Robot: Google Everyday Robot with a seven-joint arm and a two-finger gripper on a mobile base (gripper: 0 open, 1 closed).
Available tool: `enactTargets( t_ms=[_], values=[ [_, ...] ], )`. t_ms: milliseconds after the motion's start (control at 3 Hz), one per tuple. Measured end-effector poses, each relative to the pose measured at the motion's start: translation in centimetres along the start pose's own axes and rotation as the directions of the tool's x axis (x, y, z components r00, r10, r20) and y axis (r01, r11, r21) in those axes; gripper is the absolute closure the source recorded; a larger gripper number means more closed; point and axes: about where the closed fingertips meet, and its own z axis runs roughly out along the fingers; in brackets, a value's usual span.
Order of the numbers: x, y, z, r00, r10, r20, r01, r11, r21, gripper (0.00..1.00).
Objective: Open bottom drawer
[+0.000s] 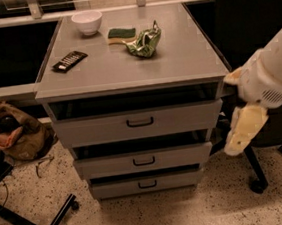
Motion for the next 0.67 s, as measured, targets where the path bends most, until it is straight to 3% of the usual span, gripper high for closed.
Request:
enactTargets(
  t_ms=[333, 667],
  values=[
    [0.52, -0.25, 9.15, 0.998, 0.027, 0.061, -0.026, 0.9994, -0.021, 0.0],
    [0.52, -0.24, 9.16, 0.998, 0.027, 0.061, -0.026, 0.9994, -0.021, 0.0]
  ],
)
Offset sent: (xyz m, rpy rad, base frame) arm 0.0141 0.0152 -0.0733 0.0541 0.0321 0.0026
